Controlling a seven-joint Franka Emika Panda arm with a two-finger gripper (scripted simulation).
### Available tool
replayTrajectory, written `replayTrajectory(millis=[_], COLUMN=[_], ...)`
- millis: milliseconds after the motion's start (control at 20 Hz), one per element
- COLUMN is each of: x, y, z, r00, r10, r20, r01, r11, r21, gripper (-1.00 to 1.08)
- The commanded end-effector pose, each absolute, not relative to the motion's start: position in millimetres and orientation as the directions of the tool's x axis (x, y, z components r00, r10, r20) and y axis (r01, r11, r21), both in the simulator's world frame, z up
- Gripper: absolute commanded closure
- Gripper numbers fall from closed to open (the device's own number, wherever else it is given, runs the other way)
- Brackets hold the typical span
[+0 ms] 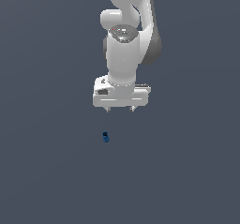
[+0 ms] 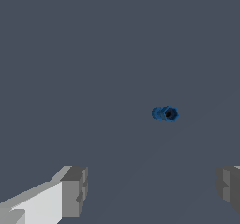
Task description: Pick up the object and move it to a goal position.
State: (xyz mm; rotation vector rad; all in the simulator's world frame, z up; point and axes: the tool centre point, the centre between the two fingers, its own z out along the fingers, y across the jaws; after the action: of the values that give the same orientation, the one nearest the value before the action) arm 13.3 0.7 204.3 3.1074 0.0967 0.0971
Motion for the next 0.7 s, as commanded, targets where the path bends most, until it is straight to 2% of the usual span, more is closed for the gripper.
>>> replayTrajectory(millis=[0, 650], x=[17, 47], y=[-4, -50], z=[198, 127], r00=[0.996, 0.991], r10=[0.068, 0.13], r20=[0.057, 0.016], r01=[0.067, 0.13], r11=[-0.997, -0.991], r21=[0.032, 0.013], gripper=[-0.92, -0.92])
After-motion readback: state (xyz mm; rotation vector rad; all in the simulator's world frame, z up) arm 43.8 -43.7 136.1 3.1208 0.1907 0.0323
